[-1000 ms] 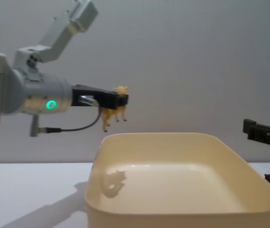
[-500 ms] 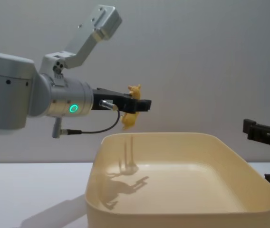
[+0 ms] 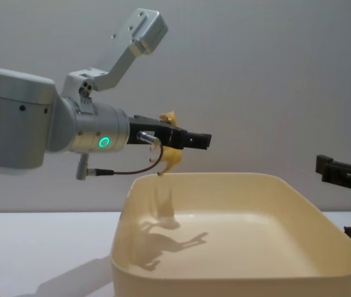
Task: Pick up the toy alternately with two hands and place it into the central storage box.
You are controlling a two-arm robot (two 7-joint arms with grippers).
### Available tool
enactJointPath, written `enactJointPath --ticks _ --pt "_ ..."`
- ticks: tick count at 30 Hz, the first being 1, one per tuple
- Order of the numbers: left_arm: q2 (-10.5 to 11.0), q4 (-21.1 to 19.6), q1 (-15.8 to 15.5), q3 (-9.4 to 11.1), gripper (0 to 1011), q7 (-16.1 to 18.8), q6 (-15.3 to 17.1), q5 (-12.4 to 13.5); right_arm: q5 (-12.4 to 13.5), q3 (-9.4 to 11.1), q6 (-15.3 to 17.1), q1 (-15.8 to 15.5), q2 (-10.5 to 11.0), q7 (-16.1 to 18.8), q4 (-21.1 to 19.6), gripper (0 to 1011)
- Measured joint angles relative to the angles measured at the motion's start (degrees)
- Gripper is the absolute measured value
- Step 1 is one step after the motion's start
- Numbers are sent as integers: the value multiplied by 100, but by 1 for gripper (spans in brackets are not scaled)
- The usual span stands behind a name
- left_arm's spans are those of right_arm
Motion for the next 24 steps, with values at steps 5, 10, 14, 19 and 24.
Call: enactJointPath --ticks 5,10,14,19,24 --pt "-12 27 -16 8 1002 -8 -14 8 0 0 0 0 0 0 0 1001" --pt "-17 40 -23 11 1002 -19 -20 14 0 0 0 0 0 0 0 1001" --pt "-4 27 -22 10 1001 -99 -13 29 0 0 0 0 0 0 0 1001" --pt "35 -17 -17 0 1001 -305 22 69 0 0 0 0 0 0 0 1001" --pt "88 -92 -2 -18 1001 -578 68 103 0 0 0 0 0 0 0 1001"
